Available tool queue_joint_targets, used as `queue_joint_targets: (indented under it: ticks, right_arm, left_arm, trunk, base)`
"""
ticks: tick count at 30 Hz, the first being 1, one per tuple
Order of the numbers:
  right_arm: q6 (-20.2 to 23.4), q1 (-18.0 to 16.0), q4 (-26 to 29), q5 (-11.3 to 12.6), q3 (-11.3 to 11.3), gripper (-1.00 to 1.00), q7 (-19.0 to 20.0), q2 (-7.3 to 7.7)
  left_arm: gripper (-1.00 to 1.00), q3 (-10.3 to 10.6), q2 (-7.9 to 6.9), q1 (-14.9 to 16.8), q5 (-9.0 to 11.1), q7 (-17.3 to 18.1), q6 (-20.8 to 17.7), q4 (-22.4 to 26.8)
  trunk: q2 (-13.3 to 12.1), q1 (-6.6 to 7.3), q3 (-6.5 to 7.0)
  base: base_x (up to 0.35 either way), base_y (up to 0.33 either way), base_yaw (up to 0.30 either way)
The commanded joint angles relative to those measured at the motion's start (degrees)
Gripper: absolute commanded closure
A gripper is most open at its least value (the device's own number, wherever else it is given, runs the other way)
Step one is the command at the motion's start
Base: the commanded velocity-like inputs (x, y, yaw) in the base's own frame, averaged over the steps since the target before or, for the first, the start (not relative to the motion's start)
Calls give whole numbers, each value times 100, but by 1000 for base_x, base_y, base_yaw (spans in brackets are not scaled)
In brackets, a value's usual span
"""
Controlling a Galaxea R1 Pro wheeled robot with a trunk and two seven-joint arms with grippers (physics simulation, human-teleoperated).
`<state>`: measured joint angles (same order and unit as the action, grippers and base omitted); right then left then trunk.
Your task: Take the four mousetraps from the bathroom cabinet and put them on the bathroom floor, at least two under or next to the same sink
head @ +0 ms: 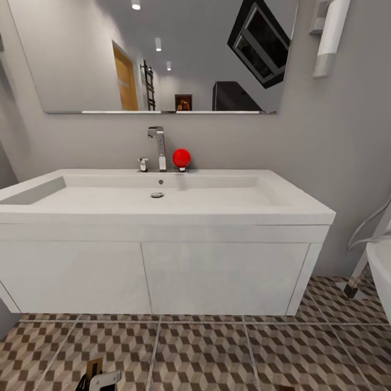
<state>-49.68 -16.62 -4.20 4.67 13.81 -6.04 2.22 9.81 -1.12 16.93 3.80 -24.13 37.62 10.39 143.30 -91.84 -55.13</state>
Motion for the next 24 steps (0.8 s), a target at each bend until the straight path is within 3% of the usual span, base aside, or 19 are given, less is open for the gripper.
queue_joint_targets:
  ticks: [1,24]
  right_arm:
    - [-29,-8,-19,55,51,100,9,-3]
    - [-29,-8,-20,52,51,100,10,-2]
  left_arm:
    - [100,48,-6,3,37,-23,12,-2]
    - [100,47,-2,3,33,14,0,-11]
  trunk:
    - [2,1,-5]
    - [2,1,-5]
  base:
    - [0,0,0]
    - [0,0,0]
